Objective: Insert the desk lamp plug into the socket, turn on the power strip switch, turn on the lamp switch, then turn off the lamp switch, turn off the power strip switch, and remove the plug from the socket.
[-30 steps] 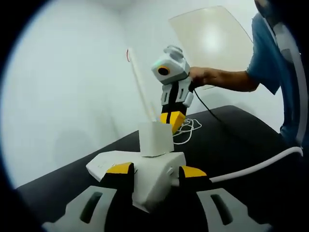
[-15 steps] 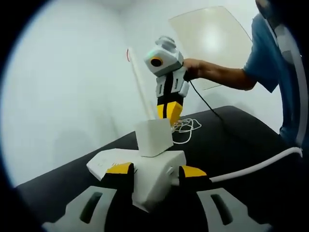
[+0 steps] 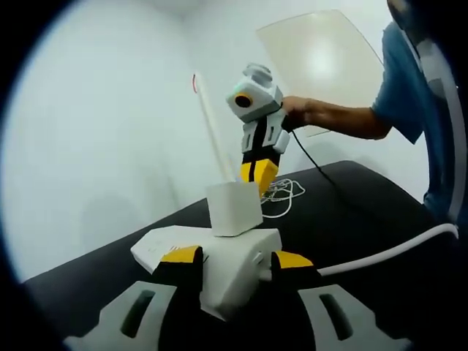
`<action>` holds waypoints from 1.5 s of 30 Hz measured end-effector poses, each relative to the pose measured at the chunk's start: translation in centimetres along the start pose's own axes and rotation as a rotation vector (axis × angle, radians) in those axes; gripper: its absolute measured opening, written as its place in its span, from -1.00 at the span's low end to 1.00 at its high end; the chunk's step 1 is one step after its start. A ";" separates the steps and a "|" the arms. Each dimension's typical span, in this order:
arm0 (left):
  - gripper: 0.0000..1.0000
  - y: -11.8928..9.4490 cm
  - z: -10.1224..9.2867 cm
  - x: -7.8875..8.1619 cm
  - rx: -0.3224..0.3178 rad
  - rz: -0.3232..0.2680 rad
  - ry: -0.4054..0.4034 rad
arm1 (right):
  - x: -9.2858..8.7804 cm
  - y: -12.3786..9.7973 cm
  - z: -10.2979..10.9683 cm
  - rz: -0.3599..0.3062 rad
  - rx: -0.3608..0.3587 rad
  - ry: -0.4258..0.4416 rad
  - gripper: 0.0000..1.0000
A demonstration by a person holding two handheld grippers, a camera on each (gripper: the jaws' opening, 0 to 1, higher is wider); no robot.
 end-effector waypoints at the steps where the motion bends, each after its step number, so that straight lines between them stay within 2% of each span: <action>1: -0.29 0.0 0.0 0.0 0.000 -0.001 -0.001 | -0.1 -0.1 0.0 -0.006 0.000 0.004 -0.92; 6: -0.29 0.0 0.0 0.1 0.000 -0.002 0.000 | -0.9 0.4 -0.2 -0.012 -0.010 0.003 -0.93; 9: -0.29 -0.1 0.0 0.1 -0.001 -0.004 0.002 | -1.0 0.3 -0.3 -0.090 -0.006 0.078 -0.93; 11: -0.29 -0.1 0.0 0.1 -0.001 -0.004 0.003 | -0.9 0.2 -0.6 -0.092 0.001 0.077 -0.93; 15: -0.29 -0.1 0.0 0.1 0.000 -0.002 -0.001 | 0.0 0.2 -0.5 -0.032 0.008 0.025 -0.92; 19: -0.29 -0.1 0.1 0.1 0.000 -0.001 -0.001 | 1.3 0.0 -0.3 -0.008 0.015 -0.006 -0.92; 21: -0.29 -0.1 0.0 0.1 -0.001 0.000 -0.005 | 1.3 0.0 -0.3 0.064 0.018 -0.042 -0.92; 26: -0.29 -0.1 0.1 0.0 0.004 0.006 -0.011 | 2.5 0.0 -0.3 0.084 0.022 -0.046 -0.92; 29: -0.29 -0.1 0.0 0.1 0.008 0.003 -0.018 | 2.4 0.1 -0.2 0.092 0.017 -0.034 -0.92; 33: -0.29 -0.1 0.0 0.0 0.004 0.001 -0.012 | 1.6 -0.1 -0.1 0.047 0.014 -0.013 -0.92; 35: -0.29 -0.2 0.0 0.1 0.004 0.001 -0.009 | 1.3 -0.1 0.1 -0.004 0.013 -0.002 -0.92; 39: -0.29 -0.2 0.0 0.1 0.005 0.001 -0.010 | -0.2 0.0 -0.1 -0.026 0.006 0.018 -0.92; 40: -0.28 -0.2 -0.1 0.1 0.005 0.000 -0.008 | 0.1 0.0 -0.2 -0.073 -0.002 0.046 -0.92; 45: -0.28 -0.2 -0.1 0.1 0.005 0.001 -0.010 | -0.5 0.0 -0.3 -0.090 0.003 0.057 -0.93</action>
Point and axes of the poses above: the point that each gripper's makers call its tool centre point, and the gripper's own axes: y roughly forward along the fingers, z roughly to its left, x roughly out of its top, the point moved 3 cm from there along -y, roughly backward along the fingers, and after that the axes turned 13 degrees about -z, right-handed, at the moved point
